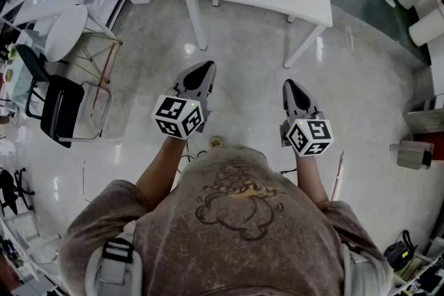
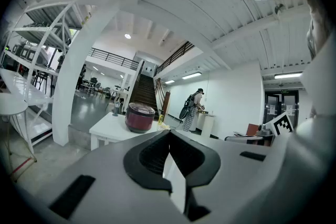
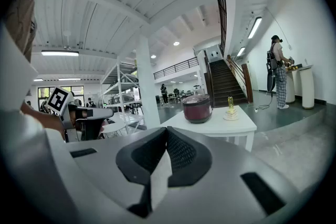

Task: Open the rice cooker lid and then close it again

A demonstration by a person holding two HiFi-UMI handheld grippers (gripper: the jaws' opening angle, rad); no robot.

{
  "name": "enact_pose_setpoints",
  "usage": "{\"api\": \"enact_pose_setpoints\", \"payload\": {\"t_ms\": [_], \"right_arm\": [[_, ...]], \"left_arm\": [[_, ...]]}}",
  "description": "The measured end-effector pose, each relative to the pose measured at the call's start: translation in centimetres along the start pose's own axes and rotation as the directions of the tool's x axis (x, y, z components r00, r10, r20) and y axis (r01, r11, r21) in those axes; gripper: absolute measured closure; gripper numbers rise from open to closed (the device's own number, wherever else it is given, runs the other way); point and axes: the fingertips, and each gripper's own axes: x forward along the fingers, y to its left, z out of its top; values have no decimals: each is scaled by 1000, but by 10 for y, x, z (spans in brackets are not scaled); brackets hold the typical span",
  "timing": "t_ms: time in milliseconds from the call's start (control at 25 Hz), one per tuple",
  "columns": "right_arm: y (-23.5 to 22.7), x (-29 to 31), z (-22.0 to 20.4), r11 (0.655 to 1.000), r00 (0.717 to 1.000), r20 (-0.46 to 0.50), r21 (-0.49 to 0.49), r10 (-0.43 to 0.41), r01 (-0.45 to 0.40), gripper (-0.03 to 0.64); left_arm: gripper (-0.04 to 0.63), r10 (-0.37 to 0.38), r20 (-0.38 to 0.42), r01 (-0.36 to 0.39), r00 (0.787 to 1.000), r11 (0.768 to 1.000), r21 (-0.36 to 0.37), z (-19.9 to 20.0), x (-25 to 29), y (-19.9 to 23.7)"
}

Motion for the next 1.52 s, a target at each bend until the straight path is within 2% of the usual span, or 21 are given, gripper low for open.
{"api": "enact_pose_setpoints", "payload": {"t_ms": [360, 1040, 1520], "right_arm": [[19, 12, -9, 999, 1000, 0, 35, 19, -19, 620], [39, 56, -5, 999, 998, 34, 3, -46, 46, 617], [-9, 115, 7, 998, 997, 49, 19, -62, 61, 617]], "left_arm": [[574, -24, -2, 24, 1000, 1000, 12, -3, -3, 5], [574, -106, 3, 106, 994, 994, 7, 4, 24, 50], [574, -112, 13, 112, 994, 994, -2, 16, 92, 77]]}}
